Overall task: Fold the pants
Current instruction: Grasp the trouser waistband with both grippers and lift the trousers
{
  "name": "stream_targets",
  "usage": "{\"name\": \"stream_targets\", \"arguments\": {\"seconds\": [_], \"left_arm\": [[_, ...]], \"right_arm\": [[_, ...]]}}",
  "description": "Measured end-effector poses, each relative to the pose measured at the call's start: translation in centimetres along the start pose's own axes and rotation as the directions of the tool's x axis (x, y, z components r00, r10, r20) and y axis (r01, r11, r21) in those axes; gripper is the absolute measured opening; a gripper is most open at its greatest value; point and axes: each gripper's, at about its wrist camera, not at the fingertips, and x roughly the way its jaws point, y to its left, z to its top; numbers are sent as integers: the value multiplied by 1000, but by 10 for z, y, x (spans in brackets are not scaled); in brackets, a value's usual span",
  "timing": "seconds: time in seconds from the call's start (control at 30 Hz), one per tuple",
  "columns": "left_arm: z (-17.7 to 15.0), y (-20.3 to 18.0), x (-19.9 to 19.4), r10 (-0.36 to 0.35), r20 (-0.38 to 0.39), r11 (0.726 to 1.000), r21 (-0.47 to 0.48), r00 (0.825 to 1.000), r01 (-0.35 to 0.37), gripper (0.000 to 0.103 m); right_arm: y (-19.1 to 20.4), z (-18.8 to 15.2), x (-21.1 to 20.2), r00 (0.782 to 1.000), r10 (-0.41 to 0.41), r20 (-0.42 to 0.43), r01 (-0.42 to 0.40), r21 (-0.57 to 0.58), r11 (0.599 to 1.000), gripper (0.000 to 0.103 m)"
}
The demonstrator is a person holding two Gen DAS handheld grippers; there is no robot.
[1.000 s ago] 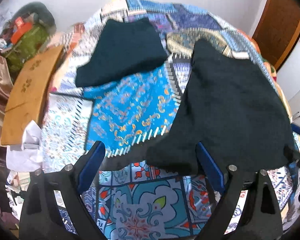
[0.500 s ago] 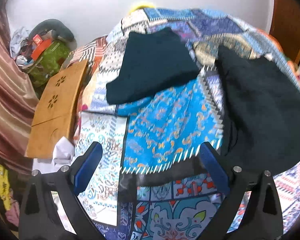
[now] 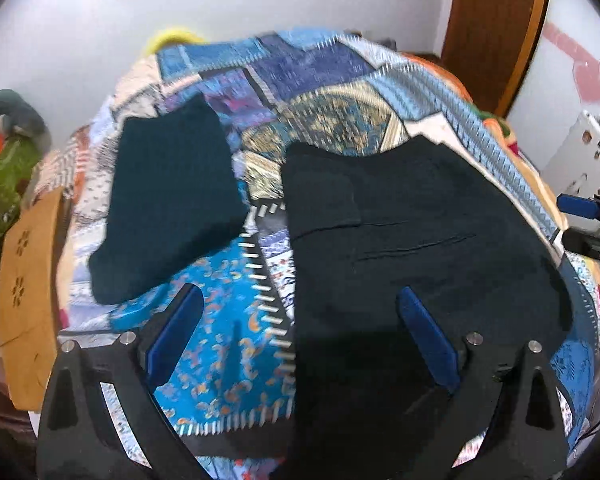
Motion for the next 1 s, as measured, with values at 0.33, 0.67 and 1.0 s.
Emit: {"name": "stream_targets", "arguments": {"seconds": [0.33, 0.67, 1.0], "left_arm": [[22, 0, 65, -230, -230, 973, -47, 946, 225, 100], [28, -10, 83, -354, -264, 935, -110, 897, 337, 88], [20, -35, 43, -245, -208, 969, -15, 947, 248, 48]], "right_arm": [[-11, 3, 54, 979, 139, -151, -131, 65, 989, 85], [-7, 9, 69, 963, 180, -202, -170, 66, 983, 57], [-7, 5, 44, 968, 176, -182, -166, 66, 984, 21]]}}
